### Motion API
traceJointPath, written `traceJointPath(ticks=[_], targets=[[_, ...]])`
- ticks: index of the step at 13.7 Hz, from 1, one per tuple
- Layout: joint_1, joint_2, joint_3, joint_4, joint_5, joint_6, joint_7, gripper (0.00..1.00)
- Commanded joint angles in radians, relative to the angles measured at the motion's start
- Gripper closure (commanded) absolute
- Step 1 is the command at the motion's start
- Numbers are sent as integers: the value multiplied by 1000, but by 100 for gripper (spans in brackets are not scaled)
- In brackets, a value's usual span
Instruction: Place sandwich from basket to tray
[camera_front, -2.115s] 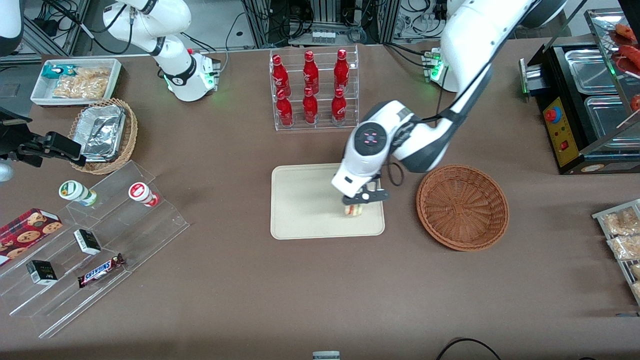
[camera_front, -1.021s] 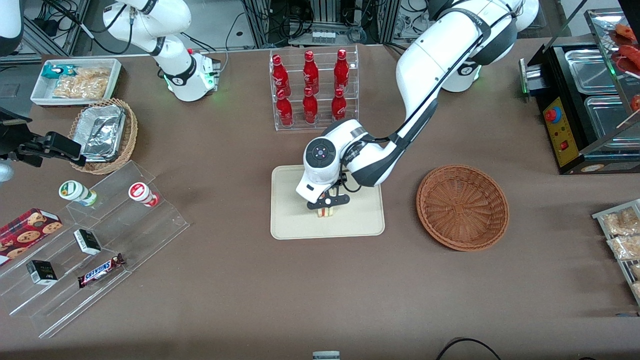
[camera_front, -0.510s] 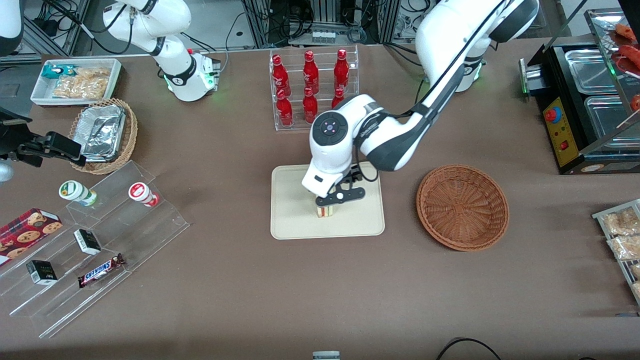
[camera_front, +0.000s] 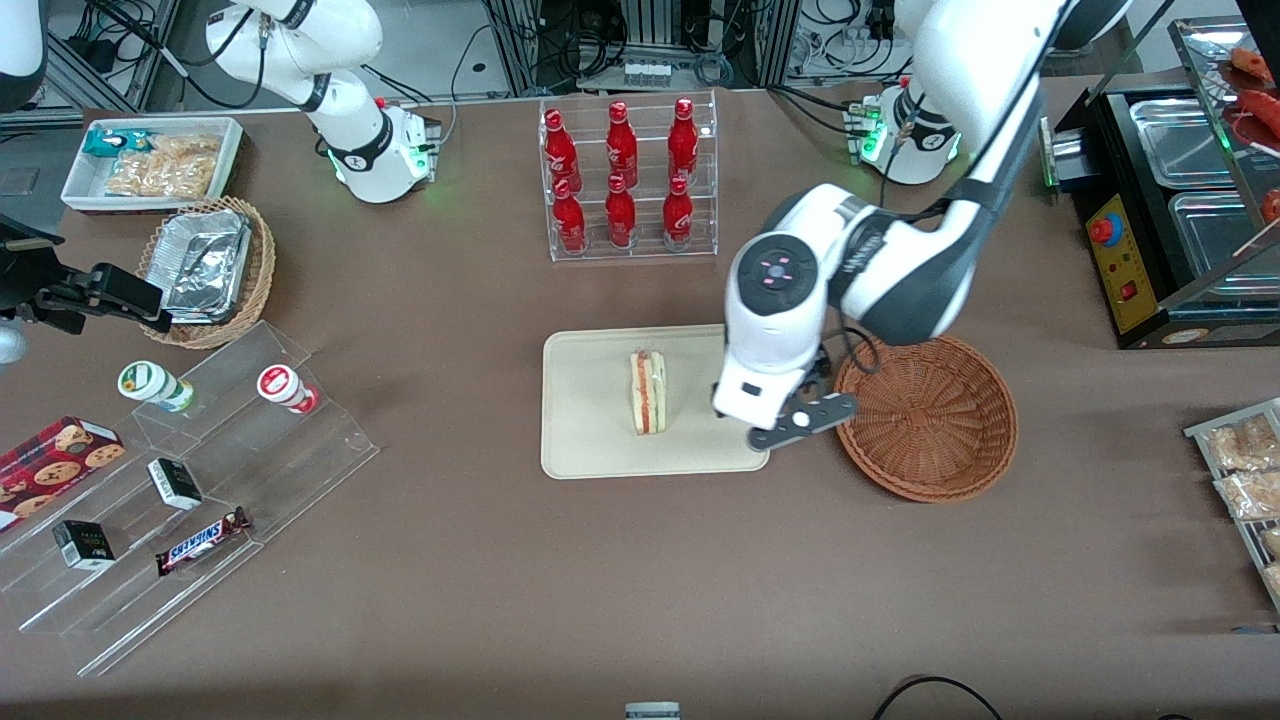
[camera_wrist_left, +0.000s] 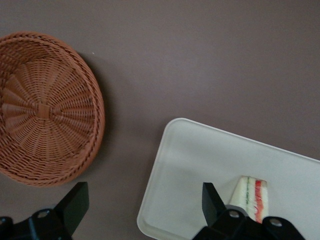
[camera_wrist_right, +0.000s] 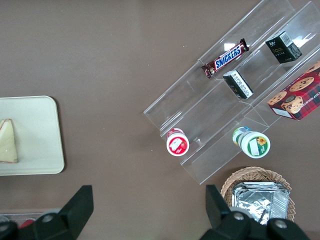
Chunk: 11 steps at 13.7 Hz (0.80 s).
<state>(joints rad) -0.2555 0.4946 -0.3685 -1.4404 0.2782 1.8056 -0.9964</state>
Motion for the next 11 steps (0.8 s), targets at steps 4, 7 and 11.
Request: traceJointPath(ticks=[4, 7, 11], targets=[[206, -209, -7, -170, -158, -116, 313, 0], [249, -344, 25, -262, -211, -155, 491, 0], [249, -477, 114, -319, -226, -230, 746, 0]])
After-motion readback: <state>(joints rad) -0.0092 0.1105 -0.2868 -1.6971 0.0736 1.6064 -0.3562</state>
